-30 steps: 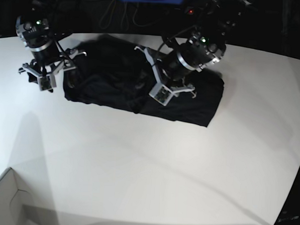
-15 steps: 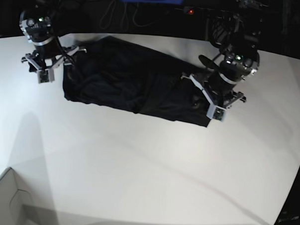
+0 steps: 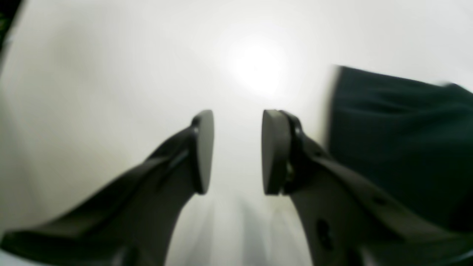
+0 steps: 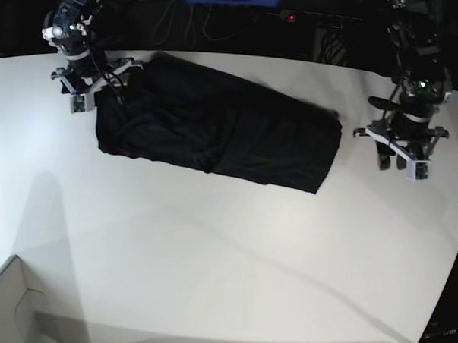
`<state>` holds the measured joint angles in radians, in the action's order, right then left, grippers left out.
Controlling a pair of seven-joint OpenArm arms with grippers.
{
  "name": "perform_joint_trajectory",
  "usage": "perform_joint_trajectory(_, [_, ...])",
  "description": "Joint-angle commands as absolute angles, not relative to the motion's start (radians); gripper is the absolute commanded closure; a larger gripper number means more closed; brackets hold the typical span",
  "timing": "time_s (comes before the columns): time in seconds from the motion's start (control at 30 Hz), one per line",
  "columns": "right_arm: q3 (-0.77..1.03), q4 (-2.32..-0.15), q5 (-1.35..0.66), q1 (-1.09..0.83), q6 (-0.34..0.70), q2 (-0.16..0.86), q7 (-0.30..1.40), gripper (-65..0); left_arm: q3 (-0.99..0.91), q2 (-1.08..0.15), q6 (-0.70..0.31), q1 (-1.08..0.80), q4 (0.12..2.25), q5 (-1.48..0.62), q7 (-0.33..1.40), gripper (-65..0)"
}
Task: Layout the t-shirt on the table in an organized manner, then fold the t-shirt properly
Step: 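Release the folded end with the left gripper and raise both grippers, then pinch the loose shirt end with the right gripper and tuck it under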
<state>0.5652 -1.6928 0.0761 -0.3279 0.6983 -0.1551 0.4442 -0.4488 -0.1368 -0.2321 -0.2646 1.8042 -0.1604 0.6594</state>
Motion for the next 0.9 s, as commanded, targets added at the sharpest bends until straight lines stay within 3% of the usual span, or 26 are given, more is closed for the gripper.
perform_joint_trajectory(0.0, [0.564, -1.698, 0.076, -0.323, 0.698, -0.156, 0.450, -41.8, -0.466, -0.145, -0.234, -0.252, 1.802, -0.166, 0.644, -21.3])
perform_joint_trajectory(0.13, [0.550, -1.690, 0.074, -0.318, 0.698, -0.156, 0.450, -37.7, -0.504, -0.145, -0.236, -0.248, 1.755, -0.166, 0.644, -21.3])
perform_joint_trajectory(0.33, [0.490, -1.696, 0.074, -0.297, 0.698, -0.156, 0.450, 0.0, -0.504, -0.145, -0.236, -0.257, 1.747, -0.166, 0.644, -21.3])
perform_joint_trajectory(0.87, [0.435, -1.917, -0.145, -0.326, 0.698, -0.150, 0.450, 0.0, -0.504, -0.154, -0.236, -0.259, 1.709, -0.166, 0.644, -21.3])
